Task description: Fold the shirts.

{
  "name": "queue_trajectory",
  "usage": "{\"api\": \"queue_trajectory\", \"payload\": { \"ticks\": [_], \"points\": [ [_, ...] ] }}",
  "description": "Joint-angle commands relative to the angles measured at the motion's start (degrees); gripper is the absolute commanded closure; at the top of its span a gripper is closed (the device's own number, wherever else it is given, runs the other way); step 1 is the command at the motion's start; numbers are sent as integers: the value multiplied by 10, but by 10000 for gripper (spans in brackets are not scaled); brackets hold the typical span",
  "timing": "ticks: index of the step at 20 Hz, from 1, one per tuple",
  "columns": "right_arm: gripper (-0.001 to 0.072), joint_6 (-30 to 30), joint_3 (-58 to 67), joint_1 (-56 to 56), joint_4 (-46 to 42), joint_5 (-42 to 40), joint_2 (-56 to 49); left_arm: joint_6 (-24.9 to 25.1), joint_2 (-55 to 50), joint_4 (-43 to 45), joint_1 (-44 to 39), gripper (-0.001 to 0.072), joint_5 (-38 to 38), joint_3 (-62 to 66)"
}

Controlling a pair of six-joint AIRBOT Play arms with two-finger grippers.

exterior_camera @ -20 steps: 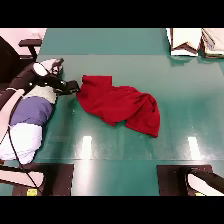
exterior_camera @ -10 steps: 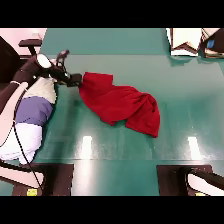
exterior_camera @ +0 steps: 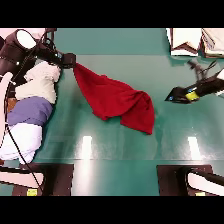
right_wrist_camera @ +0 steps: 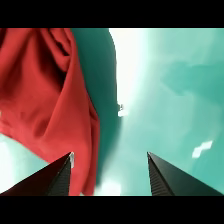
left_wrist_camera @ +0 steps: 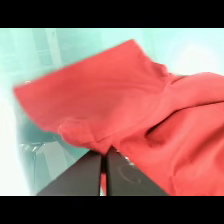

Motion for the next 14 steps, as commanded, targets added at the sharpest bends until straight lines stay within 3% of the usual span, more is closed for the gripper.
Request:
{"api": "queue_trajectory", "payload": {
  "ticks": [1, 4, 7, 10, 14],
  "points": [
    [186, -30, -48, 32, 88, -79, -69, 1, 2, 0, 0, 681, -6, 6],
    [233, -33, -3, 74, 95, -90, -132, 1, 2, 0, 0, 681, -16, 6],
    [688, -63, 45, 100, 91, -89, -168, 1, 3, 0, 0, 682, -23, 6],
    [695, -64, 104, 94, 70, -66, -147, 1, 44, 13, 0, 682, -1, 9],
    [695, -61, 226, 63, -10, -6, -19, 2, 160, 32, 0, 682, 12, 91]
  ]
}}
